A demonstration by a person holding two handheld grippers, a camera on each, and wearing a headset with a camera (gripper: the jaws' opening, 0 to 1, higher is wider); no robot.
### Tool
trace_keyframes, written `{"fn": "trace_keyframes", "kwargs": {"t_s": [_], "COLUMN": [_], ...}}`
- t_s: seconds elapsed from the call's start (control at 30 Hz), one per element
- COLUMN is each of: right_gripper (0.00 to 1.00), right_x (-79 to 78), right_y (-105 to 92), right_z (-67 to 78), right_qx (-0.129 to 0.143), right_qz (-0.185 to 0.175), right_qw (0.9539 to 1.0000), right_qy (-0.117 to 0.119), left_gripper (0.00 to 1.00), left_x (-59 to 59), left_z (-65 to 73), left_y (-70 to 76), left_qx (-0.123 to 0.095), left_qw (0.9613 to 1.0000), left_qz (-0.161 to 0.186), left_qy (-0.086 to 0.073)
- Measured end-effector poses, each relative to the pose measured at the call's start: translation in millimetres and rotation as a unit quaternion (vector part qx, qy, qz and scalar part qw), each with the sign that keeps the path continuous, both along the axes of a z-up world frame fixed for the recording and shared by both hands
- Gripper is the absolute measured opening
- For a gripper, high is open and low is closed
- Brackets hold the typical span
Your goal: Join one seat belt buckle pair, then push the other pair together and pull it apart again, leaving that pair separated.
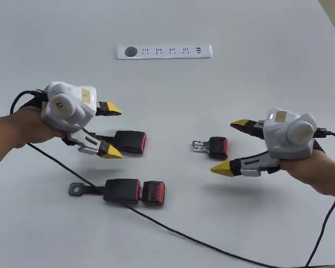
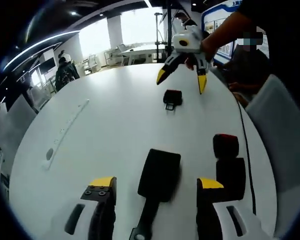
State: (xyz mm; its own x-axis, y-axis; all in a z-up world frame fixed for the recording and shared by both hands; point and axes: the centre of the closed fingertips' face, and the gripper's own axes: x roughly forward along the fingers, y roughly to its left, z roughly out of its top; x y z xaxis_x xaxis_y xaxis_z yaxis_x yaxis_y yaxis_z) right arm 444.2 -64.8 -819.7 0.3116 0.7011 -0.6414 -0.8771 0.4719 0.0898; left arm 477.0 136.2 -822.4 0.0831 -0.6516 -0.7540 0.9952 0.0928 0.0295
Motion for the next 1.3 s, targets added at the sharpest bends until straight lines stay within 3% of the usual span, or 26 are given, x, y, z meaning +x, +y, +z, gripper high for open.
{"fn": "trace_keyframes", "kwargs": {"t_s": [0.13, 0.3, 0.4, 0.47, 0.5, 0.53, 0.6, 0.73, 0.83, 0.87, 1.3], "right_gripper": [0.77, 0.74, 0.66, 0.61, 0.61, 0.61, 0.57, 0.49, 0.40, 0.37, 0.35], "right_x": [1.6, 2.3, 0.2, 0.0, 0.4, 0.2, 1.7, 3.8, 11.1, 8.0, 7.3], "right_y": [3.0, 2.7, 0.7, -1.1, -0.9, -0.7, -1.7, -3.8, -12.6, -10.4, -15.4], "right_z": [-8.5, -18.2, -22.3, -24.3, -25.2, -25.9, -25.4, -23.7, -25.2, -24.7, -24.3], "right_qx": [-0.010, -0.019, -0.030, -0.039, -0.039, -0.039, -0.044, -0.044, -0.074, -0.064, -0.017], "right_qz": [0.020, 0.039, 0.056, 0.066, 0.067, 0.069, 0.081, 0.089, 0.102, 0.099, 0.103], "right_qw": [0.9998, 0.9989, 0.9978, 0.9969, 0.9968, 0.9966, 0.9957, 0.9950, 0.9917, 0.9930, 0.9944], "right_qy": [0.005, 0.016, 0.022, 0.020, 0.022, 0.024, 0.012, 0.009, -0.024, -0.013, -0.018], "left_gripper": [0.64, 0.60, 0.57, 0.51, 0.49, 0.48, 0.48, 0.40, 0.36, 0.36, 0.35], "left_x": [2.1, 4.5, 4.2, 3.0, -1.3, 1.0, 2.7, 3.3, 1.4, 0.5, 1.1], "left_z": [-12.2, -21.4, -25.2, -27.4, -27.4, -28.1, -26.6, -25.9, -24.6, -24.0, -24.4], "left_y": [-2.8, -6.6, -6.5, -5.7, -7.6, -6.5, -6.7, -8.7, -10.9, -10.4, -7.9], "left_qx": [0.001, 0.007, 0.015, 0.018, 0.011, 0.013, 0.010, 0.008, 0.007, 0.006, 0.017], "left_qw": [1.0000, 0.9996, 0.9991, 0.9988, 0.9983, 0.9985, 0.9987, 0.9988, 0.9991, 0.9991, 0.9984], "left_qz": [-0.005, -0.027, -0.040, -0.044, -0.049, -0.045, -0.045, -0.043, -0.035, -0.037, -0.047], "left_qy": [0.008, 0.006, 0.007, 0.014, 0.029, 0.029, 0.024, 0.022, 0.023, 0.022, 0.025]}}
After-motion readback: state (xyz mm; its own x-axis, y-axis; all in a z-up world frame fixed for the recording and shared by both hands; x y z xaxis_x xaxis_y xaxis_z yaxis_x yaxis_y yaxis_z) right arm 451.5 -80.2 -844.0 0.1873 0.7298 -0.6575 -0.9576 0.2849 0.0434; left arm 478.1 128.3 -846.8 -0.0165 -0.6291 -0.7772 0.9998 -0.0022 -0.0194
